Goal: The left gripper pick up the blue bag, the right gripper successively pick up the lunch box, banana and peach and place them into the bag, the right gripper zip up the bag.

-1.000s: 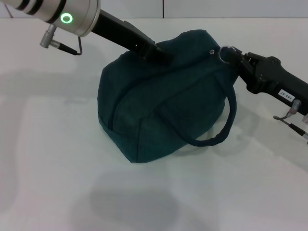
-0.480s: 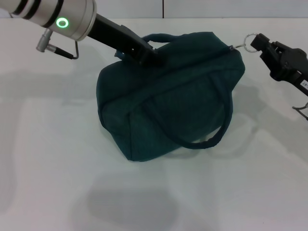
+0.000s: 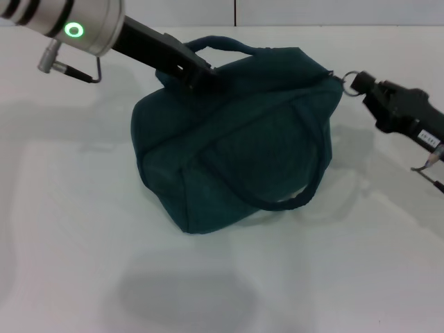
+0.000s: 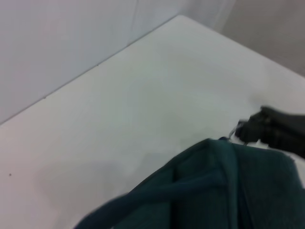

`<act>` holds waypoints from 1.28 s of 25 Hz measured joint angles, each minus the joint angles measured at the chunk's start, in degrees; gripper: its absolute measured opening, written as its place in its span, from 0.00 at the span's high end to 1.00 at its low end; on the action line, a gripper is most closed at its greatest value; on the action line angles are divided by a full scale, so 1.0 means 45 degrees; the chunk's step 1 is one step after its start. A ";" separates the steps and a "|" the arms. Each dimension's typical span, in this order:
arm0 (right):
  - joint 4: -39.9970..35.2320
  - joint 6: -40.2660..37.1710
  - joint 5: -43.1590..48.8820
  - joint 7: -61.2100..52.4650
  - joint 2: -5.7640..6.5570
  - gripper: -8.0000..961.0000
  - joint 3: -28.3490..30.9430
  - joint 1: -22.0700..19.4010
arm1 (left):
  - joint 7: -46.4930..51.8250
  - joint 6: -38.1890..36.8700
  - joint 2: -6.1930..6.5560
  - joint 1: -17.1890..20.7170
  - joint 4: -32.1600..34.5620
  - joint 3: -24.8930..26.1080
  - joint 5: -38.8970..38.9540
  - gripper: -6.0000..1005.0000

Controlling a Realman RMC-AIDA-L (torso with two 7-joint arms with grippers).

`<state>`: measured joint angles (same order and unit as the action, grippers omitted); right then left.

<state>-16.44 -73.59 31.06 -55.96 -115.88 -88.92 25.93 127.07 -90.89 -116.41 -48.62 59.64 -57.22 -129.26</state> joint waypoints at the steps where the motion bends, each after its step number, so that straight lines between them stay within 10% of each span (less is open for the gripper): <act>1: 0.0001 0.0107 0.0000 0.0059 -0.0018 0.98 -0.0163 0.0000 | -0.0034 -0.0056 0.0078 0.0048 0.0001 0.0007 0.0204 0.95; 20: -0.0005 0.3770 0.0001 0.0255 -0.0068 0.98 -0.1506 0.0973 | -0.0331 -0.0195 0.0439 0.0437 -0.0070 0.0132 0.1165 0.95; 32: -0.0131 0.0648 -0.0110 0.0238 -0.0046 0.98 -0.2186 0.0451 | -0.0491 -0.0192 0.0559 0.0979 -0.0302 0.0975 0.2146 0.95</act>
<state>-17.03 -70.67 30.57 -54.89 -116.09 -98.75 27.95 124.86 -91.75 -113.89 -44.21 58.28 -52.83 -119.60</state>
